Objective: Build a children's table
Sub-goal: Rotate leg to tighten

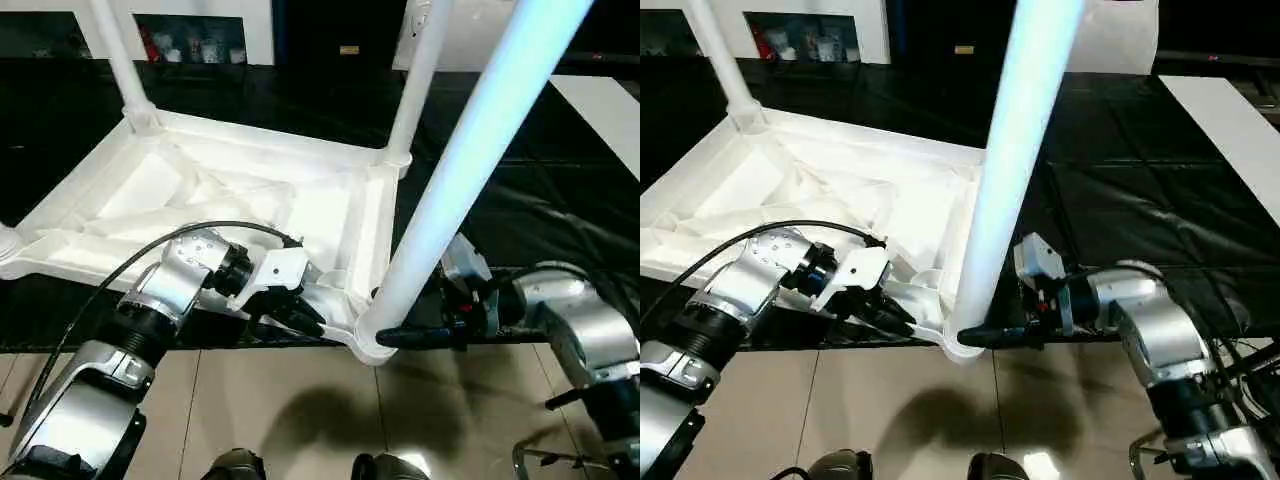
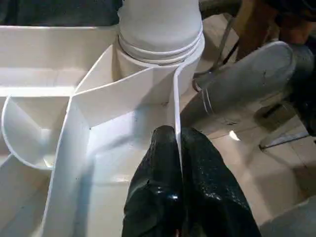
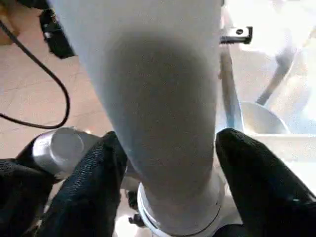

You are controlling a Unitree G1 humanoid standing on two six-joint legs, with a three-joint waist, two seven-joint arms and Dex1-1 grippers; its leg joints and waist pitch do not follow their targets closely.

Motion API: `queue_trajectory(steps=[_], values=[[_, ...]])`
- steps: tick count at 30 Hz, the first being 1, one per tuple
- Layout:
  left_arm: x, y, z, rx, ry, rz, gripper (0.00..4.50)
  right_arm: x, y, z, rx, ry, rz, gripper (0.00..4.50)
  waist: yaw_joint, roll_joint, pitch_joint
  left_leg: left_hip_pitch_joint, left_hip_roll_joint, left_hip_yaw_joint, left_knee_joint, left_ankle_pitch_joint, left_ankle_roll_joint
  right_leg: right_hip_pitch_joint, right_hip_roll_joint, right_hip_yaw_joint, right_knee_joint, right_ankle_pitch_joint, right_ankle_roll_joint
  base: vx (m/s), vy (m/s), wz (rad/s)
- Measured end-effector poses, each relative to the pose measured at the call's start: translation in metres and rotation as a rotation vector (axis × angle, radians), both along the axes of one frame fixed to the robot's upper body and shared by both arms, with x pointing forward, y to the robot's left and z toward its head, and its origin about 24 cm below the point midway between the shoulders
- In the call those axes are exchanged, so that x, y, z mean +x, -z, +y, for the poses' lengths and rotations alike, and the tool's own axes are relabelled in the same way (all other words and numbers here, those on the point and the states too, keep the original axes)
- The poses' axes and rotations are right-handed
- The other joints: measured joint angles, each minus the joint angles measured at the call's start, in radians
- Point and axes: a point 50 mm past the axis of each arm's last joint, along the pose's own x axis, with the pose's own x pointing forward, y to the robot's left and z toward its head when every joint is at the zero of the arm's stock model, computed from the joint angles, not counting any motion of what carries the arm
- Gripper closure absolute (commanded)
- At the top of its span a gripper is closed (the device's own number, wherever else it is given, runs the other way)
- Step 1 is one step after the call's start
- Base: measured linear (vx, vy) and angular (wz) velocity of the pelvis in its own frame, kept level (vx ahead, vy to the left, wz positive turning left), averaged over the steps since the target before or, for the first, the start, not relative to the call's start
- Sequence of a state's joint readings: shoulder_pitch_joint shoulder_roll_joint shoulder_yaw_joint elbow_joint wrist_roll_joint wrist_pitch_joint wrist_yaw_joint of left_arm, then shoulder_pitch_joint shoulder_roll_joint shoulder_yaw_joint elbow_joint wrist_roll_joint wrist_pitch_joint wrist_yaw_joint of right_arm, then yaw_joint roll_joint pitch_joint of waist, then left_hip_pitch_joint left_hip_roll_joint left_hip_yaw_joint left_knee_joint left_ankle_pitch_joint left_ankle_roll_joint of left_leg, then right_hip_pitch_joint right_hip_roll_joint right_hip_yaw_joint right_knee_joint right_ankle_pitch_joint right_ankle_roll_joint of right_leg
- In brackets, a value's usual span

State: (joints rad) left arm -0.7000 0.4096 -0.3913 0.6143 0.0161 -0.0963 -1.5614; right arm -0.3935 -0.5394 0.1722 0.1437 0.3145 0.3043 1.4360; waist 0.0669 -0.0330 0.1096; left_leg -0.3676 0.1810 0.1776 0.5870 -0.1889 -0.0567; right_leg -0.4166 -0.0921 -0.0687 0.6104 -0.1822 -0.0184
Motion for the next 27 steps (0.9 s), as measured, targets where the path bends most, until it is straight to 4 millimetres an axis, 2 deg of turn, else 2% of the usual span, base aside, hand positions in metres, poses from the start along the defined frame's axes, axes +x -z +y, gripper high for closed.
queue_trajectory(steps=[8, 19, 22, 25, 27], values=[[0.001, 0.0, -0.002, -0.004, 0.019, -0.002, 4.5, 0.0, 0.003, -0.001, -0.018, -0.02, 0.041, 2.37, 0.012, -0.002, 0.0, 0.0, 0.001, 0.001, 0.0, 0.0, 0.0, 0.0, 0.0, 0.0, 0.0, 0.0, 0.0, 0.0, 0.0, 0.0], [0.002, 0.002, -0.006, -0.016, 0.002, 0.013, 4.5, -0.002, 0.004, -0.003, -0.021, -0.006, 0.041, 2.46, 0.022, -0.002, 0.0, 0.001, 0.002, 0.002, 0.001, 0.0, 0.0, 0.0, 0.0, 0.0, 0.001, 0.0, 0.0, 0.0, 0.0, 0.0], [0.003, 0.002, -0.006, -0.019, -0.032, 0.034, 4.5, -0.005, 0.007, -0.001, 0.004, 0.057, 0.052, 2.46, 0.021, -0.003, -0.001, 0.002, 0.002, 0.002, 0.001, 0.0, 0.0, 0.002, 0.0, 0.0, 0.001, 0.0, 0.0, 0.0, 0.0, 0.0], [0.008, 0.003, -0.004, -0.018, -0.133, 0.031, 4.5, -0.003, 0.013, 0.003, 0.045, 0.208, 0.061, 2.48, 0.014, -0.003, -0.001, 0.004, 0.003, 0.003, 0.001, -0.002, -0.006, 0.005, 0.001, 0.0, 0.001, -0.001, 0.001, 0.0, 0.0, 0.0], [0.013, 0.003, -0.004, -0.017, -0.215, 0.017, 4.5, 0.002, 0.016, 0.007, 0.071, 0.337, 0.053, 2.48, -0.003, -0.003, -0.001, 0.009, 0.002, 0.003, 0.0, -0.001, -0.007, 0.008, 0.001, 0.0, 0.0, -0.004, 0.007, 0.0, 0.0, 0.0]])
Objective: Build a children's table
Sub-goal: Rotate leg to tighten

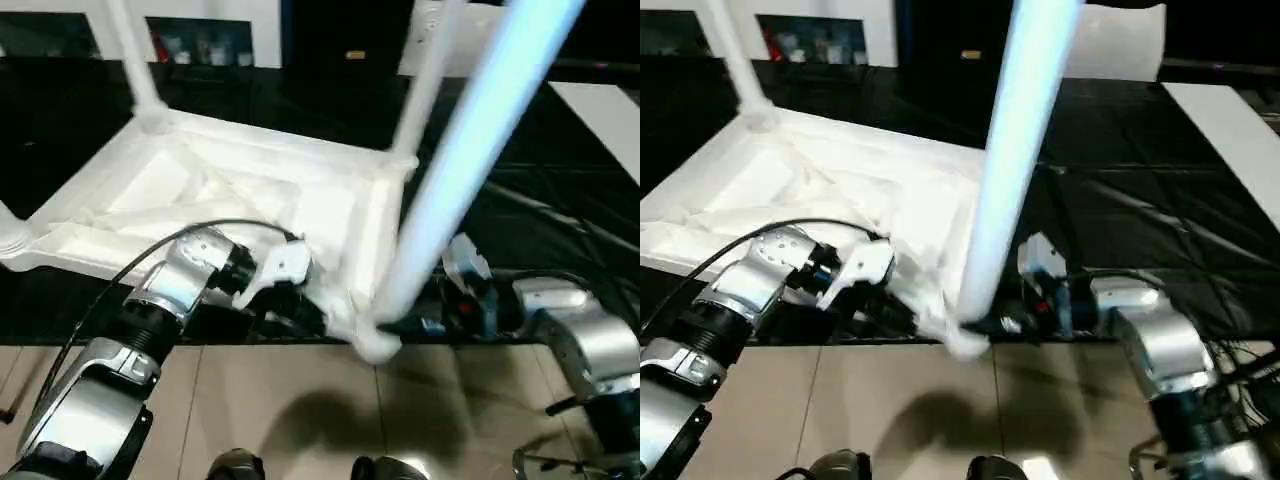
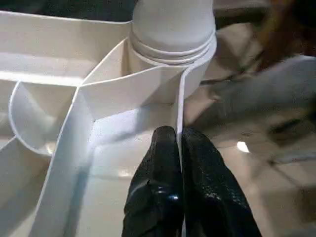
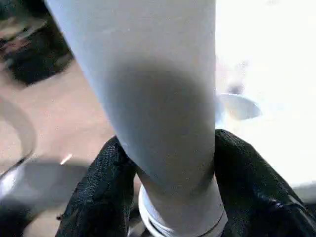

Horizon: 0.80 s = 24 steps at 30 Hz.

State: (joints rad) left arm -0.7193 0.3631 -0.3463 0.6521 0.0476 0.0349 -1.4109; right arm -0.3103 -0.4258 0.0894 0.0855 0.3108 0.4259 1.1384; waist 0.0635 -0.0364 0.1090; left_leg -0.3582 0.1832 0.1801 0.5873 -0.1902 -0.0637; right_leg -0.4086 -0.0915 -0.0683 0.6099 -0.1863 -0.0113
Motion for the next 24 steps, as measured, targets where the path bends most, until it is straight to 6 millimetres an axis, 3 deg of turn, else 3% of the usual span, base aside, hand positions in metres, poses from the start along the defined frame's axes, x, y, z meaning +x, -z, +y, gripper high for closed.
queue_trajectory(steps=[3, 8, 11, 15, 20, 21, 24], values=[[0.007, 0.001, -0.007, -0.004, -0.113, -0.023, 4.5, 0.008, 0.004, 0.004, 0.015, 0.193, 0.003, 2.51, -0.026, -0.003, 0.001, 0.008, -0.001, -0.002, -0.001, 0.0, 0.0, 0.007, 0.0, 0.0, -0.005, -0.002, 0.003, 0.0, 0.0, 0.0], [0.018, 0.004, -0.031, -0.035, -0.306, -0.034, 4.5, 0.024, 0.007, 0.007, 0.022, 0.504, -0.002, 2.53, -0.044, -0.003, 0.001, 0.007, -0.004, -0.004, -0.007, 0.0, 0.0, 0.01, 0.0, -0.002, -0.03, -0.002, 0.003, 0.0, 0.0, 0.0], [0.03, 0.004, -0.053, -0.069, -0.5, -0.05, 4.5, 0.048, 0.004, 0.019, 0.02, 0.761, 0.0, 2.54, -0.061, -0.002, 0.001, 0.002, -0.011, -0.003, -0.005, 0.0, 0.001, 0.007, -0.002, 0.004, -0.035, -0.002, 0.003, 0.0, 0.0, 0.0], [0.033, 0.003, -0.07, -0.097, -0.618, -0.059, 4.5, 0.064, 0.0, 0.027, 0.021, 0.923, -0.001, 2.55, -0.066, 0.0, 0.001, 0.0, -0.012, -0.002, -0.005, 0.002, 0.007, 0.005, -0.003, 0.005, -0.037, 0.004, -0.007, 0.0, 0.0, 0.0], [0.036, 0.0, -0.071, -0.114, -0.645, -0.083, 4.5, 0.07, -0.002, 0.035, 0.042, 0.975, -0.045, 2.55, -0.059, 0.003, 0.0, 0.001, -0.011, -0.002, -0.012, 0.002, 0.007, 0.002, -0.002, 0.003, -0.033, 0.023, -0.008, 0.01, -0.008, 0.0], [0.036, 0.0, -0.071, -0.116, -0.642, -0.088, 4.5, 0.071, -0.003, 0.035, 0.045, 0.976, -0.052, 1.99, -0.058, 0.003, -0.001, 0.001, -0.011, -0.002, -0.015, 0.002, 0.007, 0.001, -0.001, 0.003, -0.033, 0.025, -0.009, 0.06, -0.04, 0.05], [0.036, -0.003, -0.069, -0.123, -0.625, -0.106, 4.5, 0.07, -0.004, 0.038, 0.064, 0.97, -0.069, 1.79, -0.055, 0.006, -0.002, 0.0, -0.009, -0.002, -0.02, 0.006, 0.012, -0.002, 0.0, 0.003, -0.032, 0.026, -0.004, 0.039, -0.025, 0.03]])
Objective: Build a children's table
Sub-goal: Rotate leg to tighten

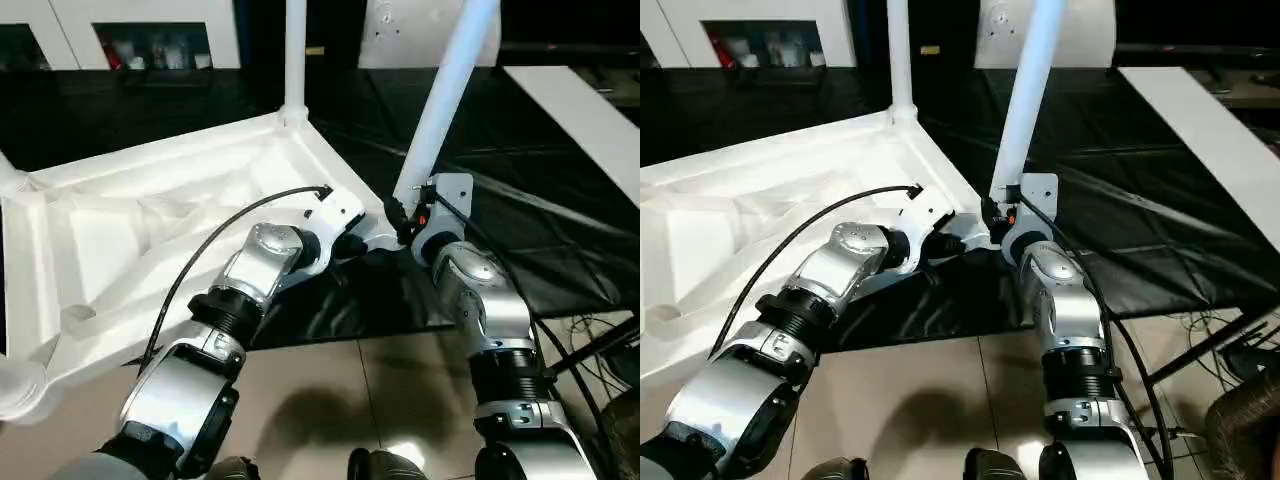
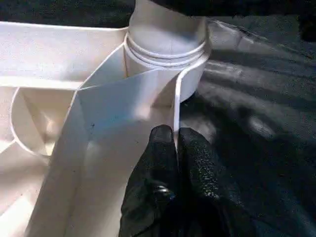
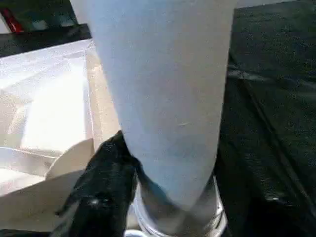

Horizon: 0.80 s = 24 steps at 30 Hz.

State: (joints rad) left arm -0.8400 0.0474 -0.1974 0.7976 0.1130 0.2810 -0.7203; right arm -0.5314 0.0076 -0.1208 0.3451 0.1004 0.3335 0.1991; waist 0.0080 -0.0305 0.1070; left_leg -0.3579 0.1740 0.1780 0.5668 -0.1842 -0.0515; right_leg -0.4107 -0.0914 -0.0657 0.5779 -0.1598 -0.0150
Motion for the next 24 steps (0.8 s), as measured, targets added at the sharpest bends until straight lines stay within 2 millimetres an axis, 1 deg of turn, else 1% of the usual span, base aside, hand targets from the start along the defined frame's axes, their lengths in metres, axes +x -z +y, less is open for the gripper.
queue_trajectory(steps=[1, 2, 3, 4, 5, 6, 7, 8, 9, 10, 11, 12, 14, 17, 20, 23, 24], values=[[0.0, -0.001, 0.0, -0.001, 0.004, -0.004, 4.5, 0.0, -0.001, 0.0, 0.002, -0.004, -0.006, 1.68, 0.001, 0.001, -0.001, -0.001, 0.0, 0.0, -0.001, 0.0, 0.0, -0.002, 0.0, 0.0, 0.0, -0.001, 0.0, 0.0, 0.0, 0.0], [0.0, -0.001, 0.001, 0.0, 0.009, -0.008, 4.5, -0.001, -0.001, 0.0, 0.002, -0.006, -0.014, 1.68, 0.002, 0.002, -0.001, -0.002, 0.0, 0.0, -0.002, 0.0, 0.001, -0.004, 0.001, 0.0, 0.0, -0.001, 0.001, 0.0, 0.0, 0.0], [-0.001, -0.002, 0.003, 0.006, 0.033, -0.023, 4.5, -0.003, -0.001, -0.003, -0.008, -0.036, -0.032, 1.47, 0.004, 0.003, -0.001, -0.007, 0.001, 0.0, -0.002, 0.001, 0.001, -0.007, 0.001, -0.001, 0.0, -0.001, 0.0, 0.0, 0.0, 0.0], [-0.002, -0.003, 0.005, 0.004, 0.046, -0.035, 4.5, -0.006, 0.0, -0.005, -0.01, -0.064, -0.043, 1.43, 0.006, 0.003, -0.001, -0.009, 0.002, 0.0, -0.002, 0.001, 0.002, -0.009, 0.001, -0.002, 0.0, -0.001, 0.0, 0.0, 0.0, 0.0], [-0.002, -0.003, 0.008, 0.009, 0.055, -0.044, 4.5, -0.008, 0.002, -0.006, -0.008, -0.096, -0.053, 1.4, 0.004, 0.003, -0.001, -0.009, 0.002, 0.0, -0.002, 0.001, 0.002, -0.009, 0.002, -0.002, 0.001, -0.001, 0.0, 0.0, 0.0, 0.0], [-0.002, -0.003, 0.011, 0.014, 0.07, -0.05, 4.5, -0.01, 0.003, -0.007, -0.007, -0.121, -0.06, 1.22, 0.003, 0.004, -0.001, -0.01, 0.002, 0.0, -0.002, 0.001, 0.002, -0.009, 0.002, -0.002, 0.001, -0.001, 0.0, 0.0, 0.0, 0.0], [-0.002, -0.003, 0.014, 0.019, 0.084, -0.054, 4.5, -0.012, 0.003, -0.009, -0.009, -0.148, -0.064, 1.22, 0.002, 0.005, -0.001, -0.009, 0.002, 0.0, -0.002, 0.001, 0.002, -0.009, 0.002, -0.002, 0.001, -0.001, 0.0, 0.0, 0.0, 0.0], [-0.004, -0.002, 0.018, 0.026, 0.109, -0.063, 4.5, -0.015, 0.004, -0.014, -0.015, -0.186, -0.071, 1.02, 0.002, 0.005, 0.0, -0.009, 0.002, 0.0, -0.002, 0.001, 0.002, -0.009, 0.002, -0.002, 0.001, -0.001, 0.0, 0.0, 0.0, 0.0], [-0.004, -0.002, 0.021, 0.03, 0.127, -0.065, 4.5, -0.018, 0.004, -0.016, -0.02, -0.219, -0.074, 1.02, 0.003, 0.005, 0.0, -0.009, 0.002, 0.0, -0.002, 0.001, 0.002, -0.009, 0.002, -0.002, 0.001, -0.001, 0.0, 0.0, 0.0, 0.0], [-0.005, -0.002, 0.024, 0.036, 0.147, -0.068, 4.5, -0.02, 0.004, -0.019, -0.021, -0.254, -0.083, 0.9, 0.003, 0.005, 0.0, -0.009, 0.002, 0.0, -0.002, 0.001, 0.002, -0.009, 0.002, -0.002, 0.001, -0.001, 0.0, 0.0, 0.0, 0.0], [-0.007, -0.003, 0.029, 0.048, 0.188, -0.074, 4.5, -0.024, 0.003, -0.025, -0.037, -0.306, -0.096, 0.78, 0.004, 0.006, 0.0, -0.009, 0.002, 0.0, -0.001, 0.001, 0.002, -0.009, 0.002, -0.002, 0.001, -0.001, 0.0, 0.0, 0.0, 0.0], [-0.008, -0.003, 0.032, 0.054, 0.214, -0.076, 4.5, -0.027, 0.002, -0.029, -0.045, -0.344, -0.107, 0.78, 0.005, 0.006, 0.0, -0.008, 0.002, 0.0, -0.001, 0.001, 0.002, -0.009, 0.002, -0.002, 0.001, -0.001, 0.0, 0.0, 0.0, 0.0], [-0.011, -0.001, 0.04, 0.068, 0.276, -0.08, 4.5, -0.033, -0.004, -0.038, -0.075, -0.448, -0.128, 0.61, 0.007, 0.005, 0.0, -0.009, 0.003, 0.0, 0.0, 0.001, 0.002, -0.009, 0.001, -0.002, 0.0, -0.001, 0.0, 0.0, 0.0, 0.0], [-0.014, -0.002, 0.05, 0.091, 0.361, -0.079, 4.5, -0.041, -0.015, -0.047, -0.124, -0.602, -0.151, 0.25, 0.013, 0.005, 0.0, -0.009, 0.003, 0.0, 0.001, 0.001, 0.002, -0.008, 0.001, -0.002, 0.001, -0.001, 0.0, 0.0, 0.0, 0.0], [-0.019, -0.001, 0.058, 0.084, 0.436, -0.05, 4.5, -0.05, -0.016, -0.056, -0.146, -0.742, -0.109, 0.25, 0.026, 0.004, 0.0, -0.009, 0.003, 0.0, 0.002, 0.001, 0.002, -0.008, 0.001, -0.002, 0.001, -0.001, 0.0, 0.0, 0.0, 0.0], [-0.023, -0.001, 0.065, 0.094, 0.522, -0.018, 4.5, -0.057, -0.016, -0.06, -0.178, -0.88, -0.071, 0.25, 0.031, 0.003, 0.0, -0.01, 0.003, 0.001, 0.002, 0.001, 0.002, -0.008, 0.001, -0.002, 0.001, -0.001, 0.0, 0.0, 0.0, 0.0], [-0.025, -0.002, 0.068, 0.102, 0.557, -0.003, 4.5, -0.06, -0.016, -0.061, -0.193, -0.937, -0.053, 0.25, 0.033, 0.001, 0.001, -0.01, 0.003, 0.002, 0.003, 0.001, 0.002, -0.008, 0.0, -0.002, 0.001, -0.001, 0.0, 0.0, 0.0, 0.0]])
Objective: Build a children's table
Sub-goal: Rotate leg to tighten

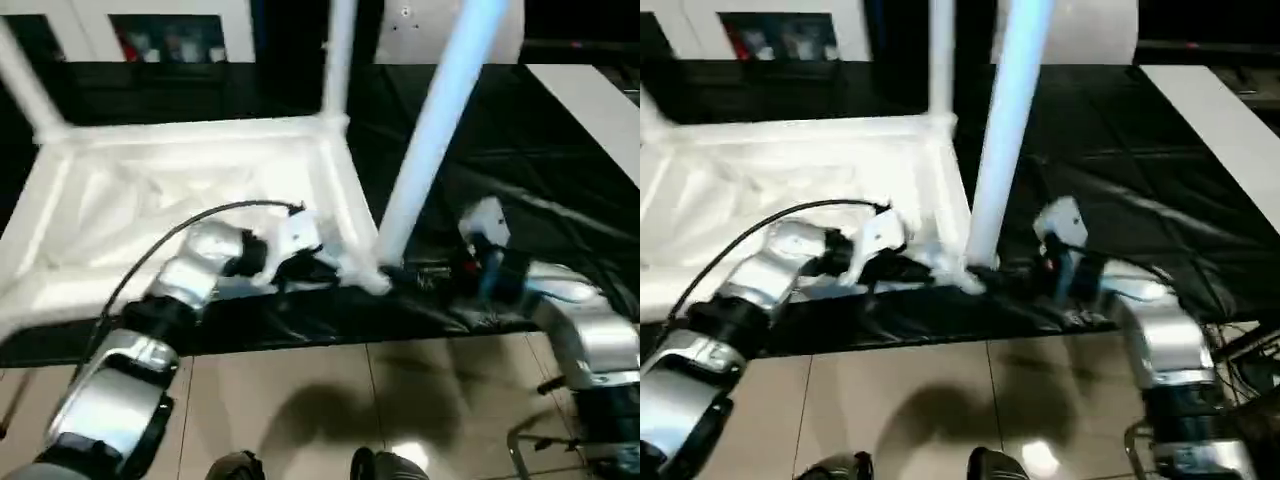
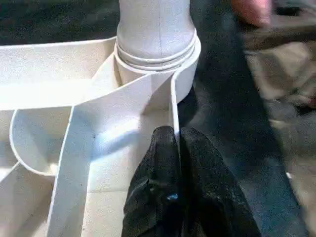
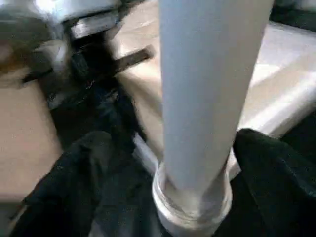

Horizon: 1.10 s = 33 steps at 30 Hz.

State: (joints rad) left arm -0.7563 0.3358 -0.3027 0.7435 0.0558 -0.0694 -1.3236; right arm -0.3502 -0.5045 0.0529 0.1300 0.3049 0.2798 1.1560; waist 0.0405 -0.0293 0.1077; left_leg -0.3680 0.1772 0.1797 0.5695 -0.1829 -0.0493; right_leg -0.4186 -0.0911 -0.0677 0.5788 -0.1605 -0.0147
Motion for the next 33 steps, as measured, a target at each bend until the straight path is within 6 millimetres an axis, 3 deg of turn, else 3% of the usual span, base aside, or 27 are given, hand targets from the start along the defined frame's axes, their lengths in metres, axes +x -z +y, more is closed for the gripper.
queue_trajectory(steps=[1, 8, 23, 33], values=[[-0.001, 0.0, 0.002, 0.009, 0.024, 0.008, 4.5, -0.002, 0.0, -0.001, -0.01, -0.03, 0.007, 0.52, 0.002, -0.001, 0.0, 0.0, 0.0, 0.0, 0.0, 0.0, 0.0, 0.0, 0.0, 0.0, 0.0, 0.0, 0.0, 0.0, 0.0, 0.0], [-0.011, -0.001, 0.004, 0.053, 0.186, 0.042, 4.5, -0.006, 0.008, 0.005, -0.034, -0.188, 0.092, 1.04, 0.024, -0.003, 0.0, 0.0, 0.001, 0.003, 0.001, 0.0, 0.0, 0.0, -0.001, 0.0, 0.001, 0.0, 0.0, 0.0, 0.0, 0.0], [-0.017, -0.003, 0.0, 0.094, 0.301, 0.046, 4.5, -0.005, 0.011, 0.011, -0.081, -0.357, 0.13, 2.39, 0.046, -0.011, 0.0, 0.001, 0.01, 0.019, 0.003, 0.0, 0.0, 0.0, -0.001, 0.0, 0.002, 0.0, 0.0, 0.0, 0.0, 0.0], [-0.018, -0.001, -0.003, 0.082, 0.302, 0.066, 4.5, -0.008, 0.013, 0.011, -0.067, -0.348, 0.152, 2.52, 0.048, -0.012, 0.0, 0.002, 0.011, 0.021, 0.004, 0.0, 0.0, 0.0, -0.001, 0.0, 0.003, 0.0, 0.0, 0.0, 0.0, 0.0]])
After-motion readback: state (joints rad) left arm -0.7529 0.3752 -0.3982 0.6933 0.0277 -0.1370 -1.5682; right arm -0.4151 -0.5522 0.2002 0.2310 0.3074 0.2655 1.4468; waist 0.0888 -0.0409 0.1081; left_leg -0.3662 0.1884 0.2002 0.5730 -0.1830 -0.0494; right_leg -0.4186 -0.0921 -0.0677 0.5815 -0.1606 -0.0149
